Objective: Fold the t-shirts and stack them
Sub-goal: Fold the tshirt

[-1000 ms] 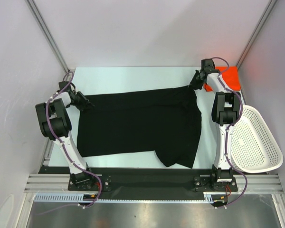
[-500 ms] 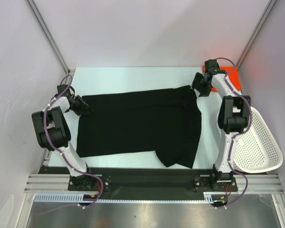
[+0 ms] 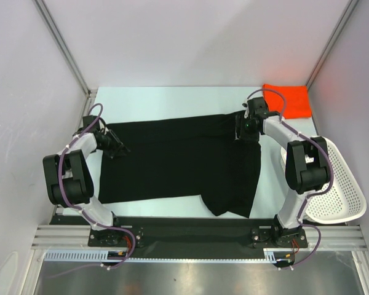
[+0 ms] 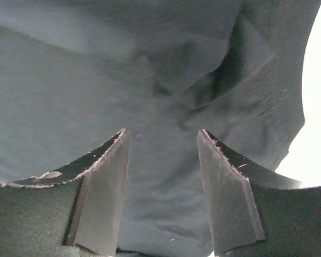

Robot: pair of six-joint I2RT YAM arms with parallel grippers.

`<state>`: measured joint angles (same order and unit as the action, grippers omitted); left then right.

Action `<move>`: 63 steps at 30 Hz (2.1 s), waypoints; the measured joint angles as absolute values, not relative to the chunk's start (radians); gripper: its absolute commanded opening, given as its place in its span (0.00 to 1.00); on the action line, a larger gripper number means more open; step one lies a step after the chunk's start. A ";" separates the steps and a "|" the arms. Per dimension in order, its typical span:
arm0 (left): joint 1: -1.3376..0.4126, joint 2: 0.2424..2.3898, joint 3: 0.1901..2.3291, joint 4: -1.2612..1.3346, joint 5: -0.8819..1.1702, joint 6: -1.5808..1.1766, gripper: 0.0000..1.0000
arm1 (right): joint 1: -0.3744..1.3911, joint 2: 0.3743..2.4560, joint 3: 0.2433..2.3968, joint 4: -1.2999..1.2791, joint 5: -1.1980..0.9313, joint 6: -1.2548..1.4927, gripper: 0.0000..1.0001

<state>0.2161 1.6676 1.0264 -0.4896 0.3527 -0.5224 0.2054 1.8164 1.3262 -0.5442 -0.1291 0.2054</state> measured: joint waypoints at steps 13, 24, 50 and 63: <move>0.216 1.663 1.027 -0.494 0.374 -0.514 0.34 | 0.217 1.919 1.335 -0.428 -0.054 0.106 0.45; 0.216 1.663 1.027 -0.497 0.374 -0.503 0.34 | 0.238 1.958 1.416 -0.447 -0.028 0.136 0.00; 0.219 1.663 1.027 -0.496 0.374 -0.486 0.34 | 0.026 2.450 1.766 0.394 -0.841 1.458 0.48; 0.219 1.663 1.029 -0.497 0.380 -0.486 0.34 | 0.018 2.087 1.612 -0.369 -0.631 0.553 0.17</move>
